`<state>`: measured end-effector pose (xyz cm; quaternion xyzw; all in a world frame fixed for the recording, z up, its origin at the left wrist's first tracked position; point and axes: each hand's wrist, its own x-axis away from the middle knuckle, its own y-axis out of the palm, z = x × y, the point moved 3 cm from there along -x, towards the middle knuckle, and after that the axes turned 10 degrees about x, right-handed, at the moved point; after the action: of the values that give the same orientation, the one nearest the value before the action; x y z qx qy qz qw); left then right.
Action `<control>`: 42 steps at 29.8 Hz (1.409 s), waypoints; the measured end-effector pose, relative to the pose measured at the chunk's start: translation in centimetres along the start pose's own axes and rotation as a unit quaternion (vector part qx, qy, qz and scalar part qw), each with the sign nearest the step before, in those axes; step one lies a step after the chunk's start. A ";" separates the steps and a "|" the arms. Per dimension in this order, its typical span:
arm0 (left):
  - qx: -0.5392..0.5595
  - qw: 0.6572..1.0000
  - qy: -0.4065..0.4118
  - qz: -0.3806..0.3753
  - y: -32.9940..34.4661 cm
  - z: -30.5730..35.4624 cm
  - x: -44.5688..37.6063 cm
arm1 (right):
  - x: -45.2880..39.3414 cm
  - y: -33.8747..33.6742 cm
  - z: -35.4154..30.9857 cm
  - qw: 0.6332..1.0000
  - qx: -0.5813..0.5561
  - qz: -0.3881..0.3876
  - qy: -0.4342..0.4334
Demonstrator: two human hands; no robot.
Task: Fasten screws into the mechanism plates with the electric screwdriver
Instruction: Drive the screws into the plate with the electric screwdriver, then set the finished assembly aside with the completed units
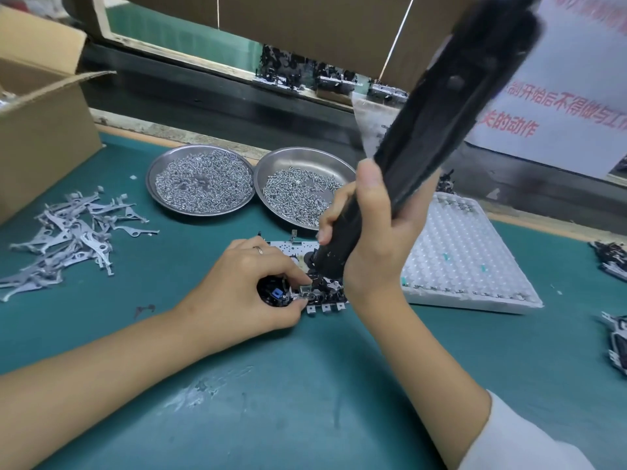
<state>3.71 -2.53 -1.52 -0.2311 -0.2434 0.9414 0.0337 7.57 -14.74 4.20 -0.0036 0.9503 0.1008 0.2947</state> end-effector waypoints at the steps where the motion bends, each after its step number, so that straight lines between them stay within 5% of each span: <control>1: -0.002 1.000 0.000 0.002 0.0 0.0 0.0 | 0.1 0.0 0.3 1.000 0.006 -0.009 0.011; 11: -0.022 1.000 0.008 0.005 0.0 0.2 0.2 | 0.5 -1.0 0.5 0.999 0.046 -0.014 -0.001; 16: 0.145 0.981 -0.052 0.120 -1.0 -0.3 -0.3 | 1.3 -3.6 -0.6 0.957 0.161 0.216 -0.112; 19: 0.180 0.954 -0.087 0.223 -2.1 -1.5 -0.6 | 3.8 -2.3 0.3 0.927 0.343 0.029 -0.150; 23: 0.223 0.930 -0.103 0.275 -2.6 -2.3 -0.6 | 7.7 0.6 2.8 0.721 0.615 -0.279 -0.156; 27: 0.206 0.941 -0.081 0.257 -2.5 -2.5 -0.6 | 8.3 1.0 2.3 0.611 0.681 -0.380 -0.135; 30: 0.193 0.949 -0.068 0.241 -2.5 -2.7 -0.4 | 9.5 0.0 0.8 0.598 0.670 -0.409 -0.165; 35: 0.192 0.952 -0.055 0.231 -2.4 -3.0 -0.5 | 12.0 -4.9 -2.1 0.640 0.650 -0.348 -0.216; 42: 0.183 0.960 -0.038 0.208 -1.8 -2.9 -0.5 | 12.2 -16.2 -5.2 0.607 0.747 -0.215 -0.163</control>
<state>5.39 0.24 -2.74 -0.2303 -0.0142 0.9642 -0.1303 -4.36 -31.01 -1.59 0.0303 0.6036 -0.7114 0.3587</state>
